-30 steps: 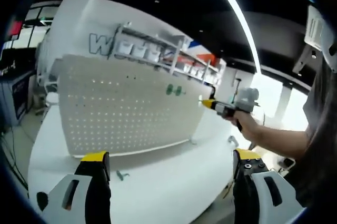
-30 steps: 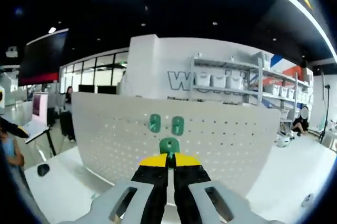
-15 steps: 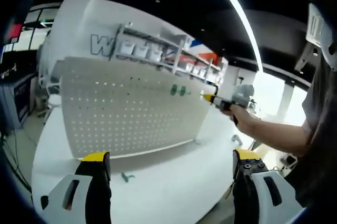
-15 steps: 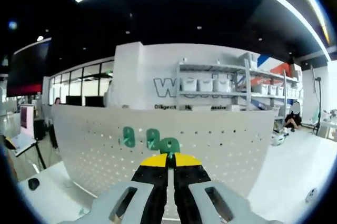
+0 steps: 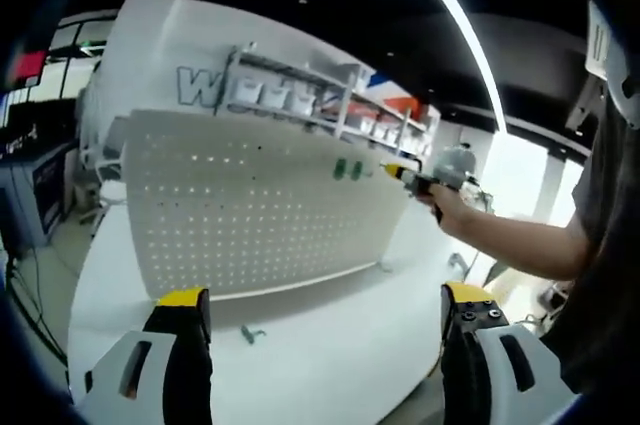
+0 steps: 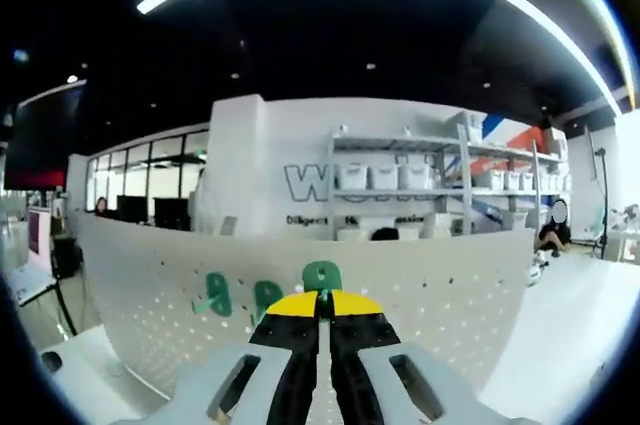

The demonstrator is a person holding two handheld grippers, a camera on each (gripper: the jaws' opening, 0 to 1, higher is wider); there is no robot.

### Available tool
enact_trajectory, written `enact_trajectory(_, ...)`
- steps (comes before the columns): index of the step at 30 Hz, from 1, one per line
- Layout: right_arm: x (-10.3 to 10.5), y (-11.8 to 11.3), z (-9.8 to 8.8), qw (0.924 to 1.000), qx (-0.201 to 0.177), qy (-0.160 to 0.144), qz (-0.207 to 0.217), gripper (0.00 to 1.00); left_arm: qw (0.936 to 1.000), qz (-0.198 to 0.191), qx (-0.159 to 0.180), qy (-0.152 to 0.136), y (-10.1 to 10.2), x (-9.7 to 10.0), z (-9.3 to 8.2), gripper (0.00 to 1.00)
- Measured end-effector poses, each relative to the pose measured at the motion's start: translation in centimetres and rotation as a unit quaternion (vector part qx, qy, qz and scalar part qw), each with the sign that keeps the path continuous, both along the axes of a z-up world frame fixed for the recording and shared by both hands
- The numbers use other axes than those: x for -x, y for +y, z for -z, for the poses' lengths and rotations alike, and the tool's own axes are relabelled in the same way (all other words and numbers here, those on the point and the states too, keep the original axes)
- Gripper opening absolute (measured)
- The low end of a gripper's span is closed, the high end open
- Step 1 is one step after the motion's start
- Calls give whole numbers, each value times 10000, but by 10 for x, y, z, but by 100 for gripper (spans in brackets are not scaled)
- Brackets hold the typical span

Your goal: Insert the hook assembly into the mounting plate slot until the hook locks in place.

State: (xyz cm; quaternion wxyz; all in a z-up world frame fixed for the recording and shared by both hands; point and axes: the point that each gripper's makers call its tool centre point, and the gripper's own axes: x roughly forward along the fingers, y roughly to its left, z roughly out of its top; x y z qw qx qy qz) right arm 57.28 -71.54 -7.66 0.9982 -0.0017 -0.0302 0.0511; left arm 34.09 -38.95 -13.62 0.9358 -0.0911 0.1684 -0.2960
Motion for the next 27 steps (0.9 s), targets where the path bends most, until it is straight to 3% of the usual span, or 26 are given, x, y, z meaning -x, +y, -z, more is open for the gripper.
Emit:
enact_trajectory(14,-14,-3,16,9999,-115,32,48,0,10000,-27,-9,14,-2,-8,-2,96)
enact_trajectory(21,-13,-5,17,9996,-190,-190,111,0,10000,-5,38,59,-7,-10,0,96)
enact_trajectory(27,-12,-4,23,9993,-299,-196,96,0,10000,7,36,90,-8,-10,2,95)
